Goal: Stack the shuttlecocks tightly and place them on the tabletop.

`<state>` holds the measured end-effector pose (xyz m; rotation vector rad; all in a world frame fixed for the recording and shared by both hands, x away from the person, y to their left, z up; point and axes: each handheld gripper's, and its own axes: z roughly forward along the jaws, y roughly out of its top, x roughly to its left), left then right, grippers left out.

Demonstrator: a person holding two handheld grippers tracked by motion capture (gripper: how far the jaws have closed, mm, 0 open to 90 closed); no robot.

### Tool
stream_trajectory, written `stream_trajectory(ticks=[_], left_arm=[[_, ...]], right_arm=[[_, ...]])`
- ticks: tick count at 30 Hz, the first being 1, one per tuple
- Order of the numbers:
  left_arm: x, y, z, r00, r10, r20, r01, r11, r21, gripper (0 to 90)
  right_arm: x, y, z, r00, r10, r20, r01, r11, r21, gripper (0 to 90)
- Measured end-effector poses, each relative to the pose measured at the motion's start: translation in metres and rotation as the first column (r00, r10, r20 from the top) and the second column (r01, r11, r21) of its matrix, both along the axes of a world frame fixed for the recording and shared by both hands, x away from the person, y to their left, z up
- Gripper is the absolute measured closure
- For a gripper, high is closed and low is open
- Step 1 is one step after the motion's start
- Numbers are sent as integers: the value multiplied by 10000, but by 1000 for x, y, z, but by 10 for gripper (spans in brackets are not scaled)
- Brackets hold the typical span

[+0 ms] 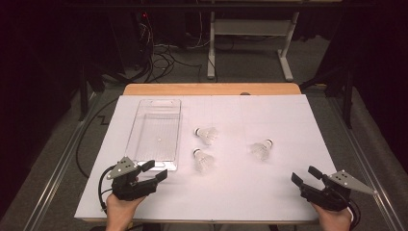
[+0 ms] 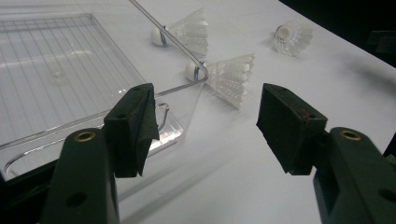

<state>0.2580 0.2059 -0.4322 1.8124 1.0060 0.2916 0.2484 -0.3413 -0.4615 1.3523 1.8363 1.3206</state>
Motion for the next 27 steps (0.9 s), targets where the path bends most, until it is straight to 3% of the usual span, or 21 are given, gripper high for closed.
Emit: stream_trajectory(ticks=[10,27], left_arm=[[4,-12,3,9998,-208,59,207,9996,188,388],[20,-34,9,9975,-653,-254,657,9977,154,397]], right_arm=[[0,0,0,10000,-11,-3,11,10000,-1,267],[0,0,0,10000,-12,-26,12,10000,-11,268]])
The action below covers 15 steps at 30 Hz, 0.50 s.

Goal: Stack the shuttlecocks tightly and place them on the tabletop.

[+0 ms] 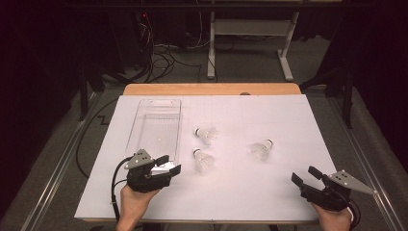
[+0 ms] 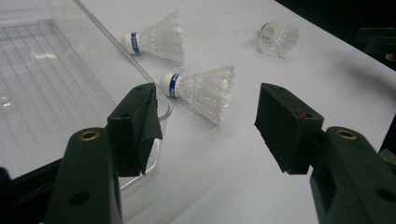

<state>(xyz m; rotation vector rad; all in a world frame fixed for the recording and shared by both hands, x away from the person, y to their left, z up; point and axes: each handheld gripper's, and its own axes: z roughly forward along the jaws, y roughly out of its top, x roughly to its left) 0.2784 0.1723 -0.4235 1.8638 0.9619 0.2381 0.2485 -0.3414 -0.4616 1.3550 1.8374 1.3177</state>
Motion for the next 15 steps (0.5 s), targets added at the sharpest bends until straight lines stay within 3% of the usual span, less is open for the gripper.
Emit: stream_trajectory(ticks=[8,15], left_arm=[[6,-8,0,9998,-170,-134,171,9998,54,399],[12,-19,1,9992,-294,-252,304,9989,367,395]], right_arm=[[0,0,0,10000,11,-4,-11,10000,7,268],[0,0,0,10000,17,-11,-17,10000,10,268]])
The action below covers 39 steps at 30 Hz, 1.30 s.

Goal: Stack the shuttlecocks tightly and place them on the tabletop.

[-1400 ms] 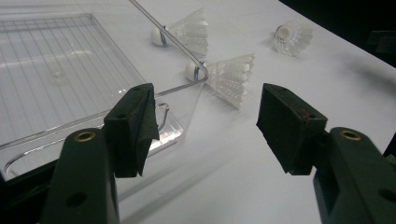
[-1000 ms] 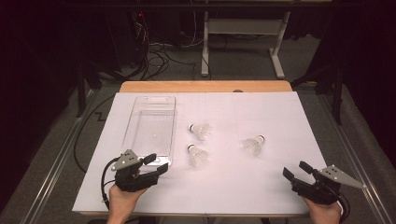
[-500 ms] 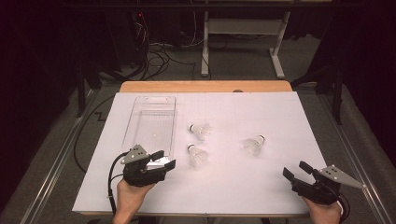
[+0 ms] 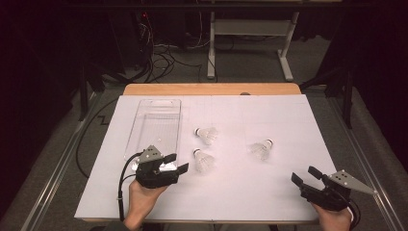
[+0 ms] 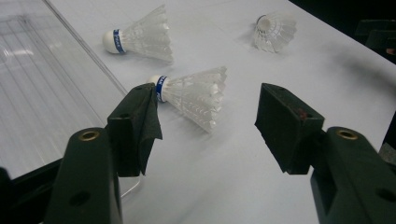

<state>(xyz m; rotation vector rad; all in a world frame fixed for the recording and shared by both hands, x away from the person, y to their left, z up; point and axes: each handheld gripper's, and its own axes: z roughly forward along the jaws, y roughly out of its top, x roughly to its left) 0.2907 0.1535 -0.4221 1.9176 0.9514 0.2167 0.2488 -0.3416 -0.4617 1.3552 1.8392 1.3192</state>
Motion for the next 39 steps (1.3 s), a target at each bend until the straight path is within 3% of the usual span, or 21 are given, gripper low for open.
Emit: stream_trajectory(ticks=[10,29,39], left_arm=[[7,-14,0,9993,-306,-223,313,9990,328,403],[28,-39,3,9970,-408,-658,479,9929,1090,403],[42,-50,9,9953,-321,-915,428,9921,1179,392]], right_arm=[[0,0,0,10000,25,-5,-25,10000,-6,269],[1,0,0,10000,64,-42,-64,10000,-5,272],[1,0,0,10000,83,-53,-84,10000,-6,272]])
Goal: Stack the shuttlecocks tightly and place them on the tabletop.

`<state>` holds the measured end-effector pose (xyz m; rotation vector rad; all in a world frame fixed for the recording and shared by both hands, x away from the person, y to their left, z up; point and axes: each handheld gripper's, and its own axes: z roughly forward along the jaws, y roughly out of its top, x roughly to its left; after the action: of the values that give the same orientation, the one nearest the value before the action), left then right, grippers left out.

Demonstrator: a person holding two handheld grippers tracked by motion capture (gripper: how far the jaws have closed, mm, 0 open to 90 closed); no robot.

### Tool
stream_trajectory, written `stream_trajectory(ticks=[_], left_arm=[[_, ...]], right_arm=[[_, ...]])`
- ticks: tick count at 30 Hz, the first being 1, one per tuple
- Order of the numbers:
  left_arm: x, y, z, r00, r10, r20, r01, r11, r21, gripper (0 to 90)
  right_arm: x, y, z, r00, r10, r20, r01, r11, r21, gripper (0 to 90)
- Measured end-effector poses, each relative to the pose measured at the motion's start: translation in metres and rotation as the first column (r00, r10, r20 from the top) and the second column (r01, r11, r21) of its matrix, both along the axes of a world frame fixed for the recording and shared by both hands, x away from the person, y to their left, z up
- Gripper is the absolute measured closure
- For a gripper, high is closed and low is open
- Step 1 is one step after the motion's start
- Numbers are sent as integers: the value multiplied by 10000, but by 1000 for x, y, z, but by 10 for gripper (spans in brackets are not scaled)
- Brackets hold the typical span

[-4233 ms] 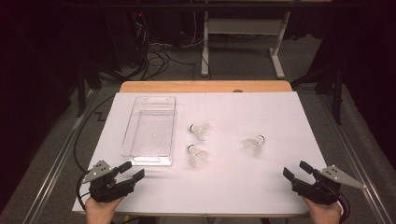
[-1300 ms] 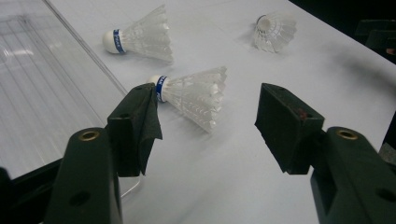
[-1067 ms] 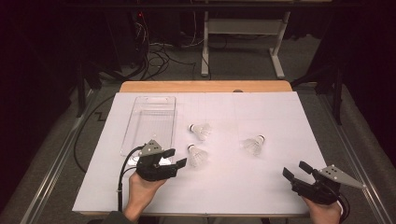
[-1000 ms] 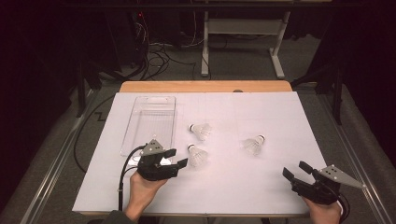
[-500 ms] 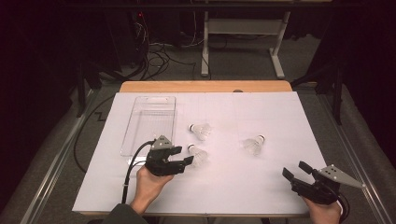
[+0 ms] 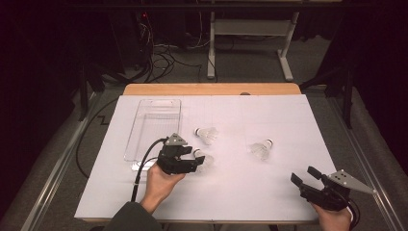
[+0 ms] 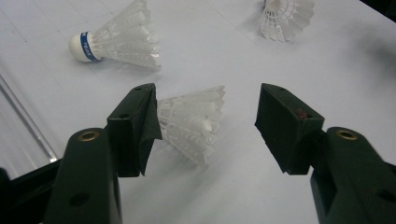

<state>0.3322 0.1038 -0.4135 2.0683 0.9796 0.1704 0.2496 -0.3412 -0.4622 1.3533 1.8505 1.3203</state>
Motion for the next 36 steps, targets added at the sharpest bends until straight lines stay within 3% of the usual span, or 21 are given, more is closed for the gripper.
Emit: stream_trajectory(ticks=[18,36], left_arm=[[30,-25,12,9996,-88,-265,99,9990,427,384],[50,-19,6,9963,579,-639,-541,9968,595,390]], right_arm=[[0,0,0,10000,51,-28,-50,10000,52,271],[1,1,0,9999,101,-56,-101,9999,25,271]])
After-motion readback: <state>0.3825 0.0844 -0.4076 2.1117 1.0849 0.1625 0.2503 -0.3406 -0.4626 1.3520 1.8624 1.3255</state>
